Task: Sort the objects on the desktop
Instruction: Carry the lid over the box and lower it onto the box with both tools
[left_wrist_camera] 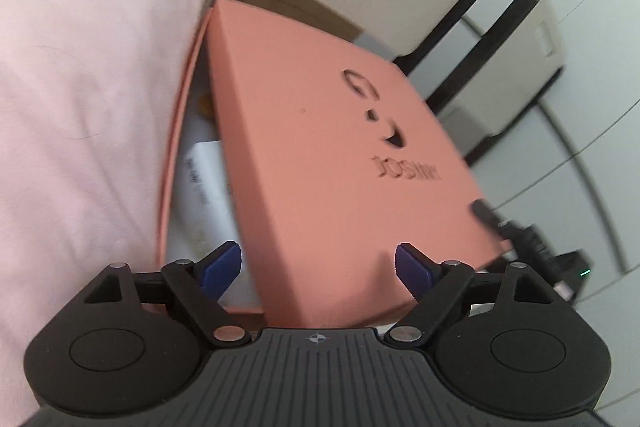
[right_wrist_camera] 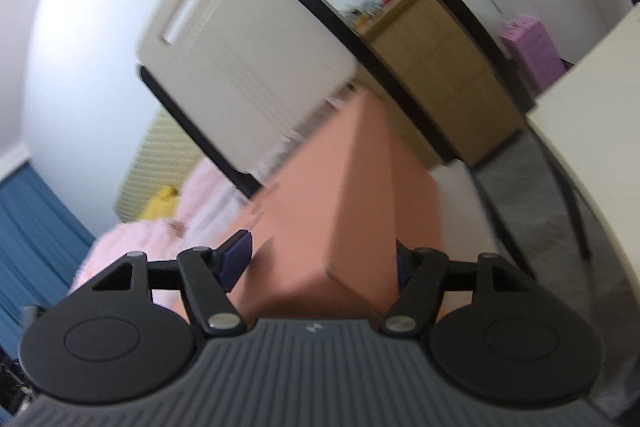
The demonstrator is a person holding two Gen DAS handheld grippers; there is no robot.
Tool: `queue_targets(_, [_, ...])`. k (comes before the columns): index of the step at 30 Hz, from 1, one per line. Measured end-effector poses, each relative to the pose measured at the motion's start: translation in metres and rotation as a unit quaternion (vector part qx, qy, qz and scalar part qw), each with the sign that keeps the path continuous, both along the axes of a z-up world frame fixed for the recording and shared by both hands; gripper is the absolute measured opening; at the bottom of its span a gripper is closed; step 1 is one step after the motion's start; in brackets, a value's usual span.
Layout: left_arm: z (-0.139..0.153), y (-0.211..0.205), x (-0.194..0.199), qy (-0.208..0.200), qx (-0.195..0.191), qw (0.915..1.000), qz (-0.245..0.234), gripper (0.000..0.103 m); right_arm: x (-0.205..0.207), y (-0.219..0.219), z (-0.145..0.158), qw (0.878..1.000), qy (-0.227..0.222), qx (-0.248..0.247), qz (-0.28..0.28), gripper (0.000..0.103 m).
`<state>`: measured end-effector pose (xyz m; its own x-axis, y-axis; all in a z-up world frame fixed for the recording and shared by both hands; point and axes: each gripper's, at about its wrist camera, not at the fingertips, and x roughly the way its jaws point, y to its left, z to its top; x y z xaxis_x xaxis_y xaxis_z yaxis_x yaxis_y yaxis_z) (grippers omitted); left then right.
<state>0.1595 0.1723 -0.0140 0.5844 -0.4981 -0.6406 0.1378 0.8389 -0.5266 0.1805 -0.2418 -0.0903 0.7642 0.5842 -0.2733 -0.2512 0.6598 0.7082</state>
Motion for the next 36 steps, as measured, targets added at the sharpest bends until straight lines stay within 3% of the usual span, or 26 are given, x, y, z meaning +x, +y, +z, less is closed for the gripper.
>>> queue_targets(5, [0.01, -0.022, -0.027, -0.032, 0.085, 0.9951, 0.04, 0.091, 0.002, 0.005, -0.005, 1.0, 0.006, 0.0, -0.01, 0.071])
queue_targets(9, [0.015, -0.032, -0.043, -0.082, 0.149, 0.9837, 0.059, 0.091, 0.0, 0.009, -0.006, 0.999, 0.015, -0.026, -0.026, 0.077])
queue_targets(12, [0.016, -0.015, -0.046, -0.097, 0.145, 0.9795, 0.101, 0.091, 0.0, 0.012, -0.008, 0.999, 0.012, -0.035, -0.034, 0.079])
queue_targets(15, [0.016, -0.008, -0.045, -0.105, 0.143, 0.9761, 0.125, 0.091, -0.002, 0.013, -0.011, 0.998, 0.01, -0.045, -0.046, 0.091])
queue_targets(20, [0.014, -0.015, -0.043, -0.139, 0.144, 0.9733, 0.112, 0.091, -0.007, 0.004, -0.01, 0.995, -0.005, -0.061, -0.077, 0.091])
queue_targets(26, [0.008, -0.029, -0.038, -0.178, 0.166, 0.9657, 0.091, 0.091, -0.01, -0.001, -0.002, 0.991, -0.055, -0.069, -0.101, 0.091])
queue_targets(28, [0.005, -0.033, -0.034, -0.174, 0.168, 0.9671, 0.077, 0.09, -0.009, 0.002, -0.001, 0.99, -0.067, -0.073, -0.099, 0.085])
queue_targets(30, [0.003, -0.036, -0.031, -0.175, 0.173, 0.9665, 0.074, 0.09, -0.007, 0.008, -0.001, 0.989, -0.07, -0.083, -0.096, 0.068])
queue_targets(32, [0.002, -0.037, -0.029, -0.172, 0.168, 0.9683, 0.067, 0.09, -0.005, 0.012, -0.002, 0.99, -0.067, -0.089, -0.092, 0.059])
queue_targets(35, [0.002, -0.035, -0.026, -0.169, 0.163, 0.9697, 0.066, 0.088, -0.006, 0.015, -0.002, 0.989, -0.067, -0.094, -0.093, 0.056])
queue_targets(36, [0.002, -0.034, -0.025, -0.169, 0.165, 0.9693, 0.069, 0.088, -0.007, 0.016, -0.003, 0.989, -0.066, -0.094, -0.092, 0.05])
